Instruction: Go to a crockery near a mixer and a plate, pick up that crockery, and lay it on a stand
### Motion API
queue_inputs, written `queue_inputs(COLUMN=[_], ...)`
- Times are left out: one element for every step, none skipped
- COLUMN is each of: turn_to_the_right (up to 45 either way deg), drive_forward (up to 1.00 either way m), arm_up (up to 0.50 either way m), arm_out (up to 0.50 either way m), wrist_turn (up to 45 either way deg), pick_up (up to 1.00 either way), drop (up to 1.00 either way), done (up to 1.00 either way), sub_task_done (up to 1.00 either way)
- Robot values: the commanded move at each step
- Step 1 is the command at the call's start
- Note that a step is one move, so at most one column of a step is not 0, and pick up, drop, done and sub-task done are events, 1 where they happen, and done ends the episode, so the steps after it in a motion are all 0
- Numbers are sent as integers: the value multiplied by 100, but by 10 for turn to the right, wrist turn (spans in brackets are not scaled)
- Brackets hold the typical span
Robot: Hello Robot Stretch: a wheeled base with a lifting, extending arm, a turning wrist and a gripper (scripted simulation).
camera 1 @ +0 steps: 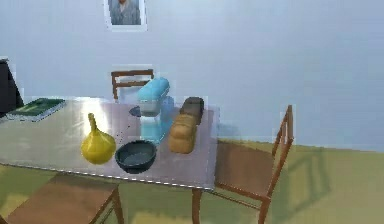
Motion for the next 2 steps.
queue_inputs(turn_to_the_right=[0,-450], drive_forward=[45,0], arm_up=[0,0], arm_out=[0,0], wrist_turn=[0,0], pick_up=[0,0], drop=[0,0], done=[0,0], sub_task_done=[0,0])
